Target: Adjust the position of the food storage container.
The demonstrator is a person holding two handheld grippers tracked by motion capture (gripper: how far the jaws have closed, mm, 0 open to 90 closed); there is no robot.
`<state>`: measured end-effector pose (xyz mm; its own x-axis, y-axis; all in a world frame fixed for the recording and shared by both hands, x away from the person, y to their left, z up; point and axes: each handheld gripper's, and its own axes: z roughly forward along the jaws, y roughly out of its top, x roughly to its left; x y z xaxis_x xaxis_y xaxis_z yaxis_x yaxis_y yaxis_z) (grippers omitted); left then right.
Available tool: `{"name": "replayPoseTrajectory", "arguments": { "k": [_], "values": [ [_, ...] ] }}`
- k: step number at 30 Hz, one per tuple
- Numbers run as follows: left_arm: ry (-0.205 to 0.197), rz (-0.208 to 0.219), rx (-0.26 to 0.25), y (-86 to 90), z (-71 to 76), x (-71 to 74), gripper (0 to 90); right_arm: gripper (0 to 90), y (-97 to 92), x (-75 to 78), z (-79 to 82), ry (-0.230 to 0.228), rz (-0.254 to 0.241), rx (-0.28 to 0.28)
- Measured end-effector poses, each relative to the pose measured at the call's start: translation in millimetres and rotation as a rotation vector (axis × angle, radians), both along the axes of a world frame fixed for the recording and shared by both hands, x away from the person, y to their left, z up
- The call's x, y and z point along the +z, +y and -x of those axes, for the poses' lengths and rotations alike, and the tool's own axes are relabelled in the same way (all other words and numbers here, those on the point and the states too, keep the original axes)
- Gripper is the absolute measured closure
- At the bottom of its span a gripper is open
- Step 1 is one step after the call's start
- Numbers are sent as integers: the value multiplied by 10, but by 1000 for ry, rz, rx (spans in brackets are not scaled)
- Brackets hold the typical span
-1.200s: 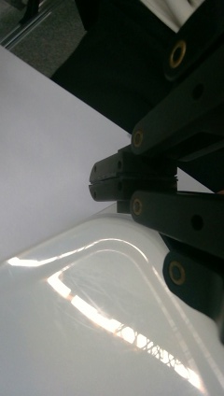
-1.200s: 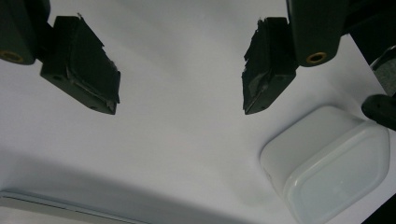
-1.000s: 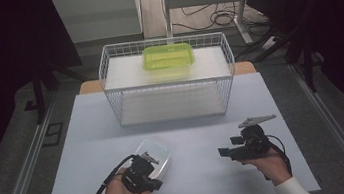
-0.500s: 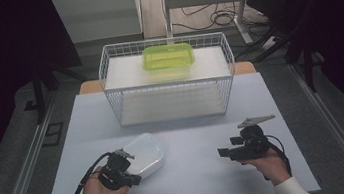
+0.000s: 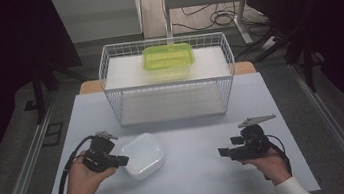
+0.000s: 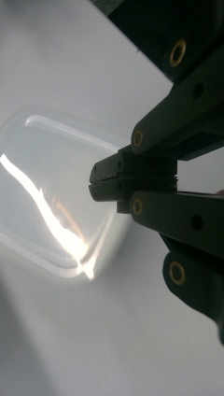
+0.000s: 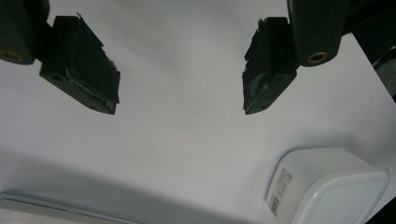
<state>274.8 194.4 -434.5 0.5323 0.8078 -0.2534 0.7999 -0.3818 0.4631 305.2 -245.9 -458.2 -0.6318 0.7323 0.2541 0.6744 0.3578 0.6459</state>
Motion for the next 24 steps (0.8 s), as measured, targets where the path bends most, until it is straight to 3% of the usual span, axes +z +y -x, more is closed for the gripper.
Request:
{"name": "replayPoseTrajectory", "arguments": {
  "k": [3,8,13,24],
  "values": [
    [18,-4,55,173,-20,-67,899,273,-26,-6,-3,-4,0,-4],
    [84,-30,95,325,-53,-303,899,273,-42,-8,-7,-3,-1,-14],
    [123,-39,96,271,-155,-441,899,272,-15,-9,-14,0,6,-11],
    [147,-36,89,103,-390,-512,900,270,-43,-17,-20,0,4,-12]
  ]
}}
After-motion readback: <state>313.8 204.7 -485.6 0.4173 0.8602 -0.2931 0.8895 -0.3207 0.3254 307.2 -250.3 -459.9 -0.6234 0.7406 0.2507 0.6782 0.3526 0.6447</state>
